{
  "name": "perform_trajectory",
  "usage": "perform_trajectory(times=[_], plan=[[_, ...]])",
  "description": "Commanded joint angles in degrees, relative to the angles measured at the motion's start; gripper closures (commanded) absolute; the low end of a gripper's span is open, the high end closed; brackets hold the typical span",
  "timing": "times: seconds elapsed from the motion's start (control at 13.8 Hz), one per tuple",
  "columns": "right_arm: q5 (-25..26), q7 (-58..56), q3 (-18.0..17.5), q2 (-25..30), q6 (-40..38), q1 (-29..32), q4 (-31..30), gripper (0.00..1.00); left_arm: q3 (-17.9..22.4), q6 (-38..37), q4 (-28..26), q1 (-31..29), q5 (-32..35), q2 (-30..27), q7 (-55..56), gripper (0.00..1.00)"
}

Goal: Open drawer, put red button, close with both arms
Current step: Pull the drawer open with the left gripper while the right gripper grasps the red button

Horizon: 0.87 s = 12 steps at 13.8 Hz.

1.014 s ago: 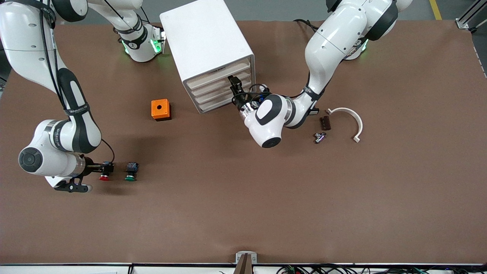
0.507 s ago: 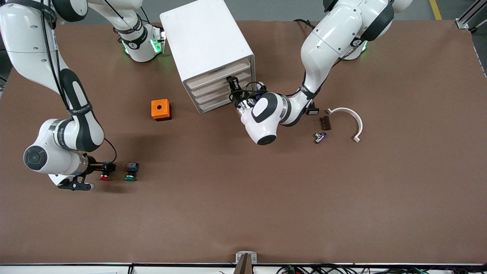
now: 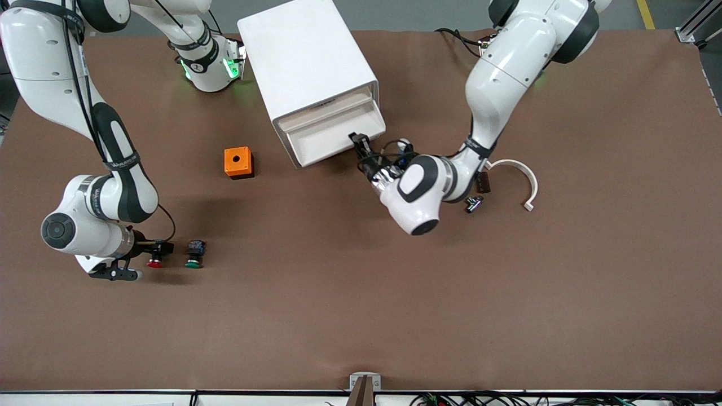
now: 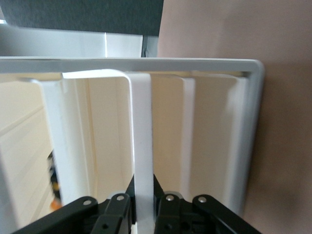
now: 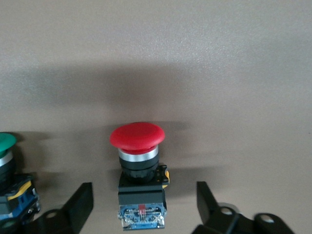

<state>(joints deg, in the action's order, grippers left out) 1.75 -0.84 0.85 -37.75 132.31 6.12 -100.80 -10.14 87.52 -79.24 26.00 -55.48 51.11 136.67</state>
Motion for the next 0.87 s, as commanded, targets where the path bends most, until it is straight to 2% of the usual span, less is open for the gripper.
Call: perform_trajectory(times=[0.0, 0.22, 0.29, 0.36, 0.58, 0.8], plan=[[1.2, 0.5, -0.6, 0.7, 0.8, 0.7, -1.0, 0.35, 0.9, 1.1, 1.9, -3.5, 0.7, 0.0, -0.4, 1.00], [1.2, 0.2, -0.5, 0.7, 1.3, 0.5, -1.4, 0.60, 1.0, 1.2, 3.0, -6.2, 0.6, 0.4, -0.8, 1.00], [1.3, 0.2, -0.5, 0.7, 1.3, 0.5, -1.4, 0.65, 1.0, 1.2, 3.2, -6.9, 0.6, 0.5, -1.7, 0.70], [1.2, 0.0, -0.5, 0.9, 0.9, 0.4, -1.4, 0.71, 1.0, 1.2, 3.1, -7.2, 0.6, 0.4, -3.4, 0.01], [1.3, -0.1, -0.6, 3.8, -2.7, 0.0, -1.0, 0.87, 1.2, 1.0, 3.5, -8.8, 0.8, -0.4, -3.9, 0.00], [1.2, 0.4, -0.7, 8.2, -10.2, -0.6, 0.7, 0.87, 2.7, 1.0, 7.0, -10.9, 3.3, -1.4, -4.1, 0.00]])
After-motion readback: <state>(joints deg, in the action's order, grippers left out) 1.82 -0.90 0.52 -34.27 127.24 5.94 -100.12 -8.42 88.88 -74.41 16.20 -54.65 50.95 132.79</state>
